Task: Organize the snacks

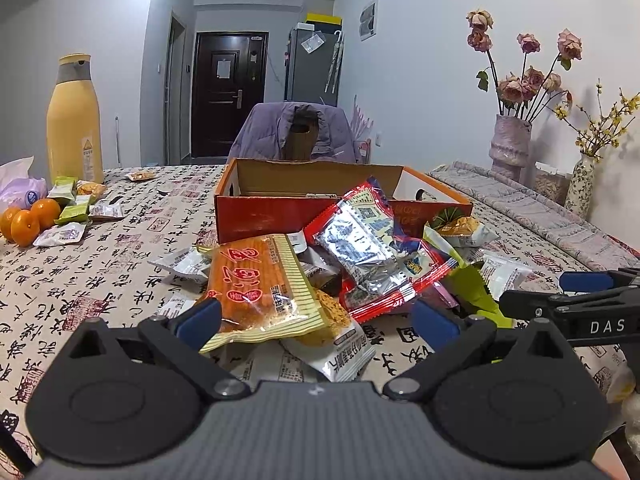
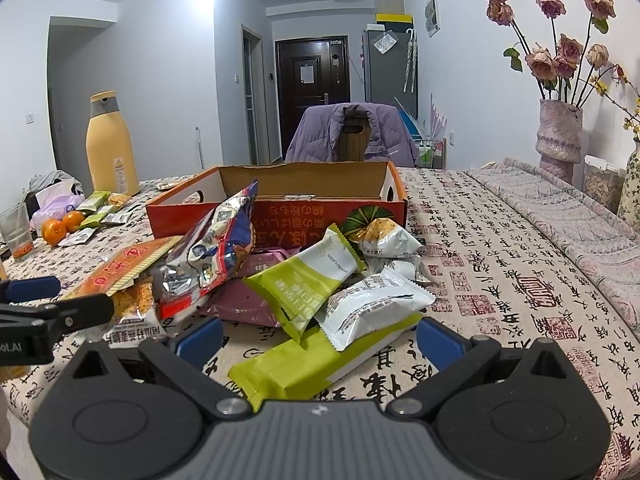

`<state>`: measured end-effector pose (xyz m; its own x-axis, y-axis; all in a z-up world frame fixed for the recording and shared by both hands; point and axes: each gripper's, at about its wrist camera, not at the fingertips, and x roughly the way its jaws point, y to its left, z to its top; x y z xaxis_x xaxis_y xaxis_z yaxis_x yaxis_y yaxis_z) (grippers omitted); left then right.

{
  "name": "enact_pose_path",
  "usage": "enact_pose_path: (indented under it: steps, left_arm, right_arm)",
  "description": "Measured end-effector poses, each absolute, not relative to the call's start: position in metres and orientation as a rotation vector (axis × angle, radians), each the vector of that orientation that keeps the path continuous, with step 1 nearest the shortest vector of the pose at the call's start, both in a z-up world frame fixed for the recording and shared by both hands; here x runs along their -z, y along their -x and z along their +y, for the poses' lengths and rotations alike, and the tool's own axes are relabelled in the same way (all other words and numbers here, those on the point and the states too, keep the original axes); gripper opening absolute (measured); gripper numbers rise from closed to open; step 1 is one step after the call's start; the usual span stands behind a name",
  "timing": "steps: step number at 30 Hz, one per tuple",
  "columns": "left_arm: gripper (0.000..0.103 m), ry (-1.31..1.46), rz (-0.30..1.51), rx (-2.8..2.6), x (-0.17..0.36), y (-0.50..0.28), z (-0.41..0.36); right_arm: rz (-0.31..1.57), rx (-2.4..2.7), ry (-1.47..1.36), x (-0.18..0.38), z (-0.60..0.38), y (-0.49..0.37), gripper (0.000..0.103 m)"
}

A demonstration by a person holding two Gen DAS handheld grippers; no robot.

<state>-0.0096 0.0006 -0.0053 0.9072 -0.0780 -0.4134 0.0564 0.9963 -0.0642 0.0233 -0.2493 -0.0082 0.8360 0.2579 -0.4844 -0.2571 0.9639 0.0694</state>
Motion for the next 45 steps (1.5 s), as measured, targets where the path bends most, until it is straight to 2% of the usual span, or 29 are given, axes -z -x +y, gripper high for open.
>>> enact_pose_path:
  steps: [24,33,35,45]
  left_arm:
    - [0.103,0.053,0.426,0.059,0.002,-0.003,-0.001]
    - [0.103,0.062,0.432,0.036,0.001,-0.015,0.002]
    - [0.103,0.062,0.437,0.029,0.002,-0.018,0.003]
    - [0.103,0.074,0.461,0.009,0.009,-0.026,0.009]
  right_arm:
    - [0.471,-0.248,-0.012,0.004,-0.271,-0.039,0.103]
    - [0.508,-0.242,0.075,0.015,-0.273,-0.076,0.089]
    - [0.521,-0.254,0.101,0.018,-0.269,-0.084,0.082]
    - [0.566,-0.286,0.140,0.036,-0.261,-0.096,0.081]
